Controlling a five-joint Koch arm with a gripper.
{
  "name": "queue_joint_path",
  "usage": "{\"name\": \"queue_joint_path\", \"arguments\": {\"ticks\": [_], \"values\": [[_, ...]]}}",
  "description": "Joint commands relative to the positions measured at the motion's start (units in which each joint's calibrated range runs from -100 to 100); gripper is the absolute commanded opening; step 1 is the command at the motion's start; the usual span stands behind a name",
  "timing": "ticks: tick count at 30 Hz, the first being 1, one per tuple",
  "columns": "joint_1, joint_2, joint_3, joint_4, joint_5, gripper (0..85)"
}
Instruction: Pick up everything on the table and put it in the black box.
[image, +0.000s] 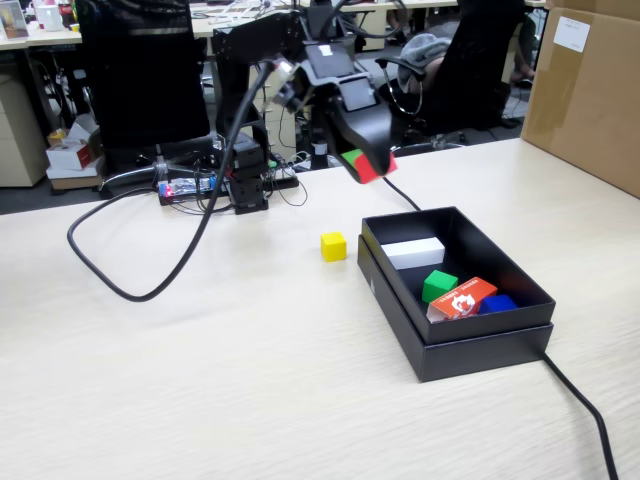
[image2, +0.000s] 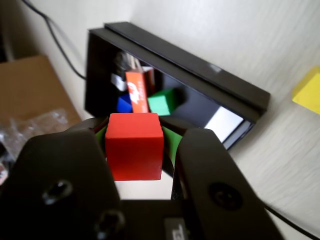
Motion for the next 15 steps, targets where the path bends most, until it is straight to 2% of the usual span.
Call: {"name": "queue_joint_path", "arguments": {"ticks": [1, 8, 15], "values": [[1.1, 2.7, 4.1, 1.0, 1.1, 1.2], [2.6, 11.4, 4.3, 1.1, 3.3, 1.2], [2.4, 21.2, 3.7, 1.7, 3.3, 1.3]]}}
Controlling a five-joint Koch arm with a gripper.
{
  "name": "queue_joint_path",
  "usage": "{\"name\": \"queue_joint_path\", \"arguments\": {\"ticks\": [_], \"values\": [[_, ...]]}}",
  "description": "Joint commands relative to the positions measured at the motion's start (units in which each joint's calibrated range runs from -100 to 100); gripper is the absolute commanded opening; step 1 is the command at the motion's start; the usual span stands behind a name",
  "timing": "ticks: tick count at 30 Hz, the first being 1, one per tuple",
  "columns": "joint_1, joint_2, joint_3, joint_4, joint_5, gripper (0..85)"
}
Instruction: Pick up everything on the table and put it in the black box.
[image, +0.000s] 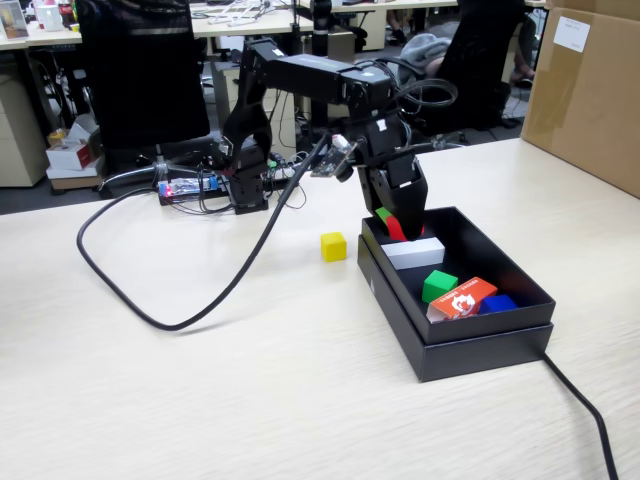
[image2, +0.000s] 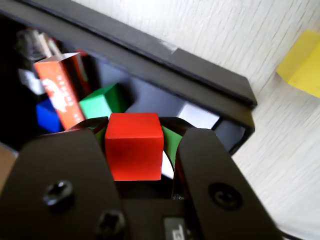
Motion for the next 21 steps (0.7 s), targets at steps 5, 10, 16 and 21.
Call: {"name": "queue_joint_path", "arguments": {"ticks": [5, 10, 16, 21], "values": [[-0.2, 3.2, 3.5, 1.8, 0.0, 7.0], [-0.2, 3.7, 2.6, 1.9, 0.0, 18.6], [-0.7, 2.4, 3.1, 1.9, -0.6, 28.2], [-1.1, -4.1, 2.9, 1.9, -0.8, 36.3]]}}
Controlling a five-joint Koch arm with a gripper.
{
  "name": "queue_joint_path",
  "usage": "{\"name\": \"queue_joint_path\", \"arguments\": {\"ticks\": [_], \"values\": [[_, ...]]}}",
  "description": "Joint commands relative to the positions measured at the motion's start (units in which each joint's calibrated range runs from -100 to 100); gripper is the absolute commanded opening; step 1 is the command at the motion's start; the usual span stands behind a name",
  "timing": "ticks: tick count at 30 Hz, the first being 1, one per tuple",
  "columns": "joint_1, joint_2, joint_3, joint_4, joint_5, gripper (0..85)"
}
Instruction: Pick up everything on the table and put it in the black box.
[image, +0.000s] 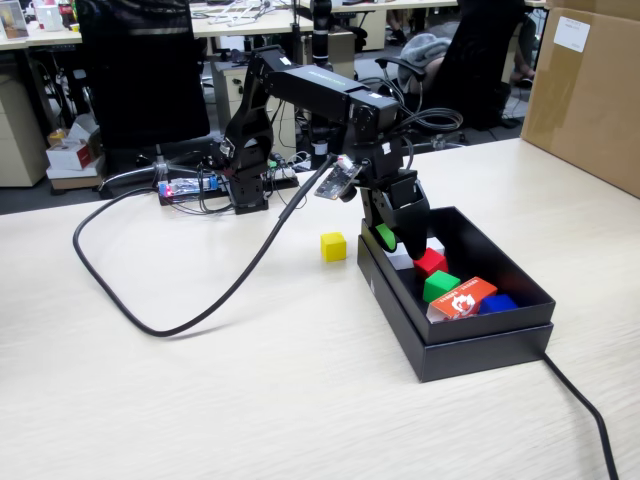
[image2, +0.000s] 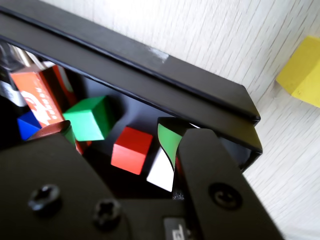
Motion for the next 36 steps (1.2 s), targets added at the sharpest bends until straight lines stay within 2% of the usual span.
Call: {"name": "queue_joint_path", "arguments": {"ticks": [1, 4, 13, 19, 26, 32, 36], "values": [[-0.7, -9.5, 2.6, 1.8, -0.7, 36.3], [-1.2, -19.2, -1.5, 1.8, -1.1, 41.8], [-2.9, -44.9, -17.8, 1.2, -1.1, 46.3], [-2.6, -57.5, -30.3, 1.2, 0.0, 46.7], [-2.5, -62.1, -40.3, 1.2, 1.6, 48.4], [-1.2, -62.2, -48.8, 1.5, 4.8, 48.5], [-0.4, -60.8, -49.7, 1.6, 5.4, 48.4]]}}
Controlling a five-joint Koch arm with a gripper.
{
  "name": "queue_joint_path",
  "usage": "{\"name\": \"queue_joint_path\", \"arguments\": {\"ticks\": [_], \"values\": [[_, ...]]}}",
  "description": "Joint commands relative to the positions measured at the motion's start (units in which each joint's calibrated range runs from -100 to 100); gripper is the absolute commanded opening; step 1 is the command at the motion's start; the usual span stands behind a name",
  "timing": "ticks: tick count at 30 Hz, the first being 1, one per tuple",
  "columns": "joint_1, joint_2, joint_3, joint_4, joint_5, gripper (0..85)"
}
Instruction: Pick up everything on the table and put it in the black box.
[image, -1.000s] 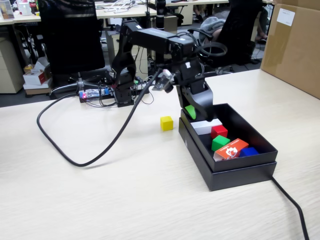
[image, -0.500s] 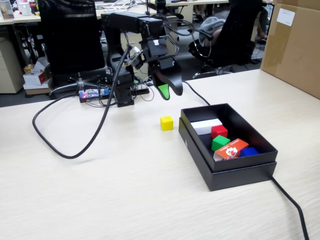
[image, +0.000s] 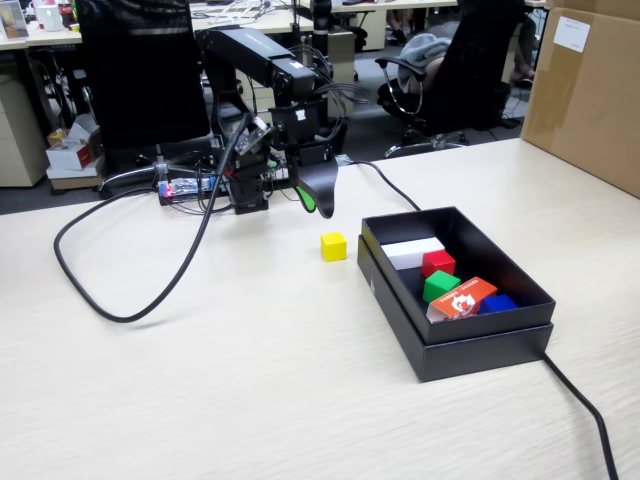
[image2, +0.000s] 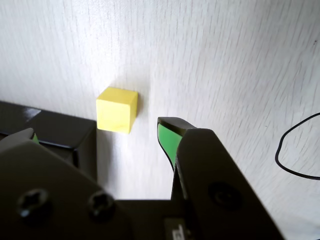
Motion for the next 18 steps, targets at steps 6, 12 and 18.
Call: {"name": "queue_joint_path", "arguments": {"ticks": [6, 12, 18], "values": [[0.5, 7.6, 2.9, 3.9, 0.4, 48.7], [0.4, 15.4, 3.1, 8.1, 0.4, 48.8], [0.5, 19.7, 3.3, 10.0, 0.4, 48.5]]}}
